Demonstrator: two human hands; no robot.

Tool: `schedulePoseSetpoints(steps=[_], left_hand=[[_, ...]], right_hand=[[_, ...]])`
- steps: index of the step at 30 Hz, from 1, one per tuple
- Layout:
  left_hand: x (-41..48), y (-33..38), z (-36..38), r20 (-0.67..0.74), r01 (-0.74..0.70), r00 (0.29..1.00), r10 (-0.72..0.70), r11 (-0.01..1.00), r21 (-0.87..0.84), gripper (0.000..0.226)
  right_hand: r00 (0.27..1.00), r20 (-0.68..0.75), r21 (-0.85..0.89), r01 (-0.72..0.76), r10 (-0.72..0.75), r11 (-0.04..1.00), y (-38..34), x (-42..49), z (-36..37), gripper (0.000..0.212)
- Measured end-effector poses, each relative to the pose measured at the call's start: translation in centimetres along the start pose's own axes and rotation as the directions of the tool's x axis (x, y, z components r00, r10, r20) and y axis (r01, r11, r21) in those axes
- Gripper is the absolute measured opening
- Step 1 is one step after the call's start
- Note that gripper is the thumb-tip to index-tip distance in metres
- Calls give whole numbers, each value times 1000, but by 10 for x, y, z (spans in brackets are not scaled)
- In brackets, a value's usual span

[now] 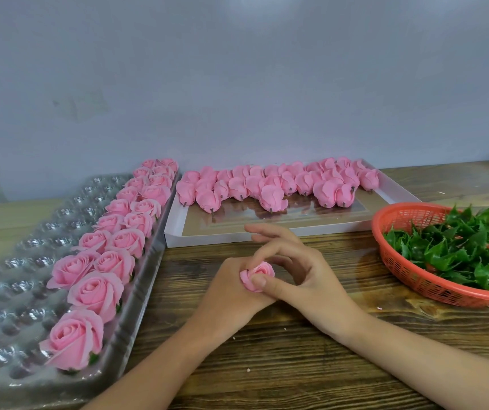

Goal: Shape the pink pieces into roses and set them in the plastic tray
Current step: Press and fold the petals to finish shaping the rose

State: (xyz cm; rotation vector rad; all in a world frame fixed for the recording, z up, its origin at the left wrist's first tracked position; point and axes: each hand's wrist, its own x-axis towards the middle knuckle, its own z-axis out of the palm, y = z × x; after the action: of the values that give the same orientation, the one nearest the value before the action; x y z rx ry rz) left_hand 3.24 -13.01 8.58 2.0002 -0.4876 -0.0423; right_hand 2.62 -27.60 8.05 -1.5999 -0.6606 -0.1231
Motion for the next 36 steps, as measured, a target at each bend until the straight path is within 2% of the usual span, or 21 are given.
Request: schedulePoseSetpoints(steps=[2,5,8,12,17,19,23,26,29,32,36], left_hand=[[0,1,0,0,11,1000,-11,1000,-15,10],[0,3,-1,10,-37,999,37,999,-29,31],[2,2,-1,1,-70,998,70,998,-5,24],[2,0,-1,-6,-51,999,51,999,-1,17],[1,5,-2,20,-38,999,38,999,-5,34],[1,4,-2,22,-48,999,48,999,-8,34],[2,0,-1,13,-86,996,86,995,51,15],[2,-1,0,21,-40,999,39,996,80,10],[2,0,2,23,19,999,-22,990,138,12],[3,1,2,17,37,999,-40,988,151,6],[2,1,1,27,19,999,-21,996,83,20]], right_hand=[[999,28,-18,-31,32,999,2,0,0,9],[996,53,-53,-71,73,996,4,1,-1,14],[999,23,-67,-22,23,997,2,1,-1,29],[1000,-1,-46,14,-14,999,1,1,0,22],[997,47,-44,-63,65,997,4,2,0,19],[995,57,-53,-79,82,995,4,2,-1,21],[999,42,-81,-23,26,996,1,1,0,34],[1000,17,-68,24,-23,997,-3,-1,1,21],[1000,15,-60,7,-6,998,-3,-2,2,5],[999,31,-109,-9,13,994,-3,-2,2,12],[997,69,-174,-16,28,985,-1,-1,3,12]])
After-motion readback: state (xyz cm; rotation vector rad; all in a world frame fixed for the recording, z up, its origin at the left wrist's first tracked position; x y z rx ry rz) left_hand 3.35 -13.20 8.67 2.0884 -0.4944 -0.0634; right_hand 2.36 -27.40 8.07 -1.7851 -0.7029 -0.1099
